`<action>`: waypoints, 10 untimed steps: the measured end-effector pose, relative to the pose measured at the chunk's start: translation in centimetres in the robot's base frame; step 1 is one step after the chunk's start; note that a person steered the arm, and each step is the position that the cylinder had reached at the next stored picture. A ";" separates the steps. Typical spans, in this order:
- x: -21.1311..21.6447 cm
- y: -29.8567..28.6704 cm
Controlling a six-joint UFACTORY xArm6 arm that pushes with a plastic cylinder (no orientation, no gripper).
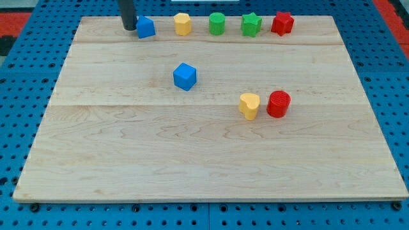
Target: Adjust the blue triangle and yellow hexagon in a horizontal line
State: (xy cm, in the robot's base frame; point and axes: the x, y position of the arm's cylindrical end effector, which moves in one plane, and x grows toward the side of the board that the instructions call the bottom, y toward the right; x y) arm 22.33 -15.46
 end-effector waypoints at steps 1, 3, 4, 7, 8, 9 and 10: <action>0.3 -2.5; 2.5 -2.4; 0.6 -2.2; -2.3 0.1; -0.3 -4.2; 5.8 -5.0; 5.4 -3.0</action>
State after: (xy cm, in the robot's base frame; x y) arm 27.70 -18.49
